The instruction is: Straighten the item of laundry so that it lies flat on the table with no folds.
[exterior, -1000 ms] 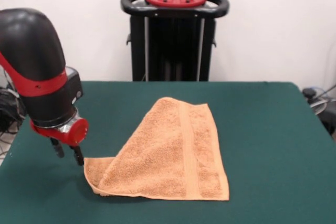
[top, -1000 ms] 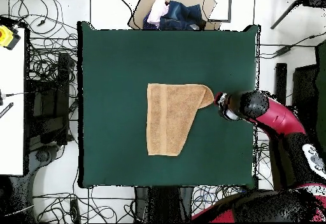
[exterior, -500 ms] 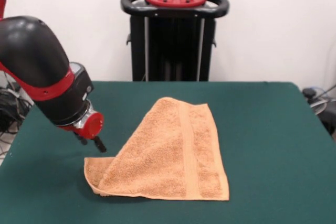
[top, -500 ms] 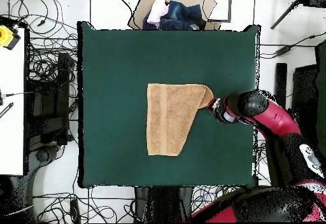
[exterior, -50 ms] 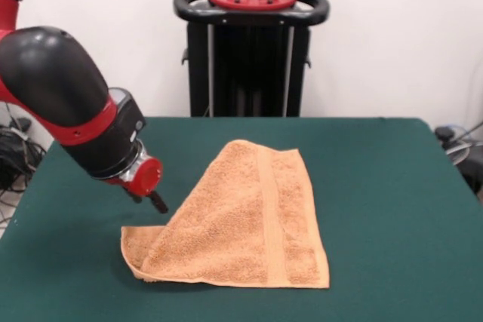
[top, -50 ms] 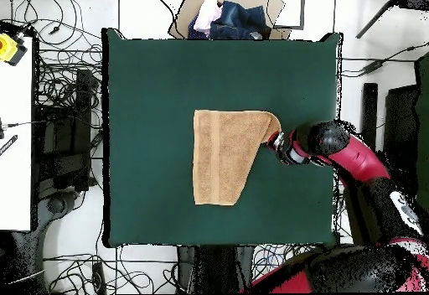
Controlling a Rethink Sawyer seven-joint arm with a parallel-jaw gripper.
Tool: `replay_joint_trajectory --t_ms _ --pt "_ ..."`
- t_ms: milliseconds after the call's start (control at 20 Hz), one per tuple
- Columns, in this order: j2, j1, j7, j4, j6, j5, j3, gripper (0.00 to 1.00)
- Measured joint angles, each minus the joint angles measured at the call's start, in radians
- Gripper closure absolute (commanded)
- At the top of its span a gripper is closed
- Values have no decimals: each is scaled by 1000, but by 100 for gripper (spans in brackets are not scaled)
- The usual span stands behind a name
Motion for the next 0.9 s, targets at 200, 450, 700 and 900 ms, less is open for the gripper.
replay_joint_trajectory --t_ms 200,450,700,900 --pt "0 0 0 19 0 5 0 0" --pt "0 -9 0 63 0 49 9 0" --pt "2 -31 0 119 1 135 30 0" --pt "-1 -34 0 151 9 172 31 0"
